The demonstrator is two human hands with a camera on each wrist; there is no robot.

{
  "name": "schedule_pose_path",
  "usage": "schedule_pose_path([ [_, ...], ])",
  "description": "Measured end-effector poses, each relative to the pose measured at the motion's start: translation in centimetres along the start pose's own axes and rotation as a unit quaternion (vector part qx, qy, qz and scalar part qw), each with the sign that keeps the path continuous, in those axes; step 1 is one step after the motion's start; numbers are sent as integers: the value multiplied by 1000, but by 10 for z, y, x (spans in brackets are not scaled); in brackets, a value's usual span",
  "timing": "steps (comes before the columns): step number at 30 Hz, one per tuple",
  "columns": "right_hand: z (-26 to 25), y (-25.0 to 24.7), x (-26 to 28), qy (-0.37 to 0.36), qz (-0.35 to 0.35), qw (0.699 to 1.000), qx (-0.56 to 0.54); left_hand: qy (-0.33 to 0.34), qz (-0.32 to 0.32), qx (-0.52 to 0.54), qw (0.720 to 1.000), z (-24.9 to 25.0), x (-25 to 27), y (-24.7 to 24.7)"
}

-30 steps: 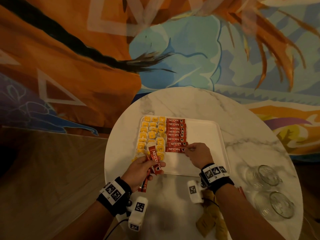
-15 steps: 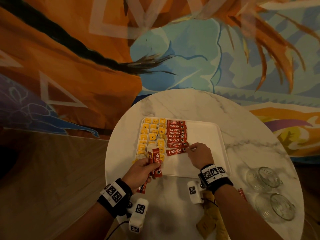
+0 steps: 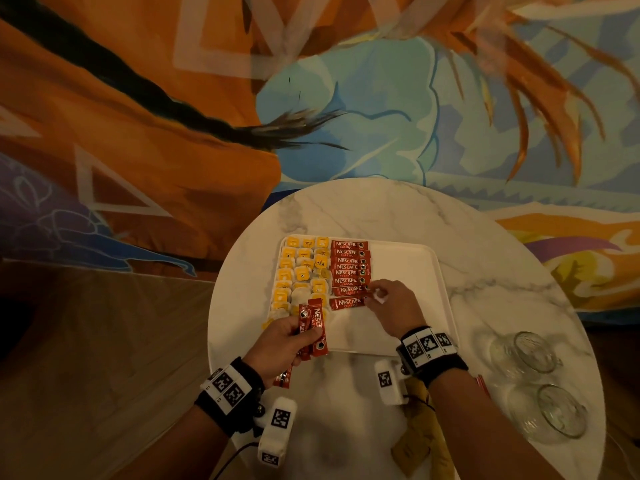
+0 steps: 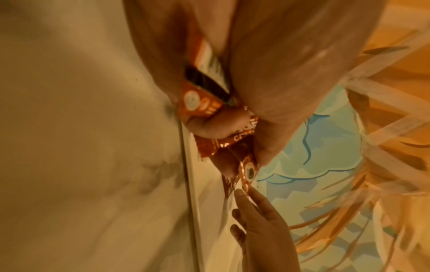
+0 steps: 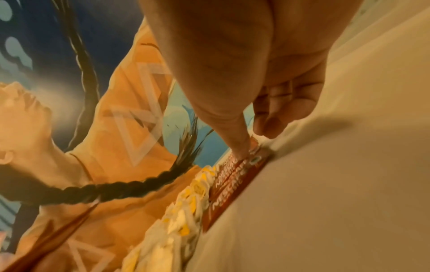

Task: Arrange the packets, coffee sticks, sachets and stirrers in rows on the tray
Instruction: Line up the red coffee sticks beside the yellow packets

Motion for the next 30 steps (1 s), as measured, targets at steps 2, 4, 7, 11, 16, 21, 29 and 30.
schedule_pose_path([
  [2, -7, -3, -7, -19, -8, 999, 30, -3, 0, 10, 1000, -1, 0, -1],
  [4, -11, -1, -12, -23, -33, 998, 55, -1, 2, 8, 1000, -1, 0, -1],
  [7, -12, 7, -13, -22, -60, 994, 88, 1, 3, 5, 1000, -1, 1, -2],
  [11, -13, 12, -11, -24, -45, 995, 91, 3, 6, 9, 1000, 0, 2, -4],
  [16, -13, 16, -9, -22, -36, 996, 72, 3, 4, 12, 1000, -1, 2, -3],
  [21, -8, 14, -7, -6, -22, 998, 60, 5, 3, 10, 1000, 0, 0, -3],
  [29, -24, -2, 13, -7, -3, 1000, -2, 9, 3, 17, 1000, 6, -2, -1],
  [30, -32, -2, 19, -22, -22, 999, -32, 9, 6, 19, 1000, 6, -2, -1],
])
Point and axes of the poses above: each hand's wrist, its own x-axis away from the middle knuckle, its own y-axis out of the palm, z = x × y, the point moved 6 cm from there along -x, towards the middle knuckle
